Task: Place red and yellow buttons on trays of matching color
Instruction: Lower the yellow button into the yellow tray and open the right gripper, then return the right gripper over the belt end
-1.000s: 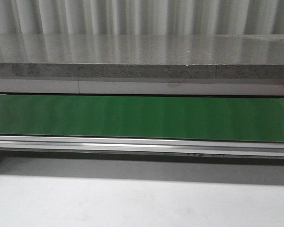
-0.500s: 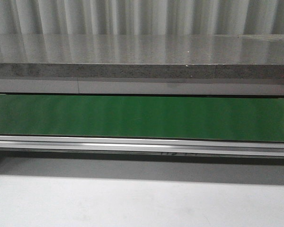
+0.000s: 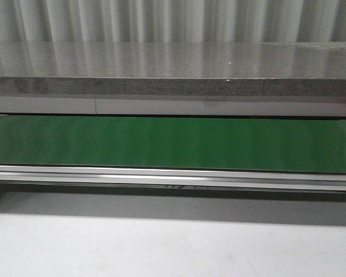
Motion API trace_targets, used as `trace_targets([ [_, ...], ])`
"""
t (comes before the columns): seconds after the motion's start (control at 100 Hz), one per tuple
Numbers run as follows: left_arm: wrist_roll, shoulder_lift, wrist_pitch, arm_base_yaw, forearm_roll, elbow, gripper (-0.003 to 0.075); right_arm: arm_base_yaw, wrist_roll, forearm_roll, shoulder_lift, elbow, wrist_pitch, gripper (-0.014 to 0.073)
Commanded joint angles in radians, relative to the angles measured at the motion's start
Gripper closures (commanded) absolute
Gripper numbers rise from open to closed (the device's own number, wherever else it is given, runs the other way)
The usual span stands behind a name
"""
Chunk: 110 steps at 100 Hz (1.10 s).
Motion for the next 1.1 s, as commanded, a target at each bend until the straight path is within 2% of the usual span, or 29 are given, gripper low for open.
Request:
trace_targets([
  [0.0, 0.001, 0.000, -0.070, -0.010, -0.007, -0.026, 0.0741, 0.065, -0.042, 0.005, -0.087, 0.000, -0.024, 0.0659],
  [0.27, 0.001, 0.000, -0.070, -0.010, -0.007, -0.026, 0.0741, 0.319, -0.161, -0.020, -0.227, 0.049, 0.023, 0.0660],
  [0.38, 0.001, 0.000, -0.070, -0.010, -0.007, -0.026, 0.0741, 0.401, -0.245, -0.021, -0.290, 0.084, 0.019, 0.0660],
  [0.55, 0.001, 0.000, -0.070, -0.010, -0.007, -0.026, 0.0741, 0.508, -0.300, -0.021, -0.400, 0.143, 0.019, 0.0660],
  [0.76, 0.001, 0.000, -0.070, -0.010, -0.007, -0.026, 0.0741, 0.566, -0.360, -0.021, -0.537, 0.229, 0.010, 0.0660],
  [1.09, 0.001, 0.000, -0.070, -0.010, -0.007, -0.026, 0.0741, 0.566, -0.360, -0.020, -0.802, 0.353, -0.011, 0.0660],
])
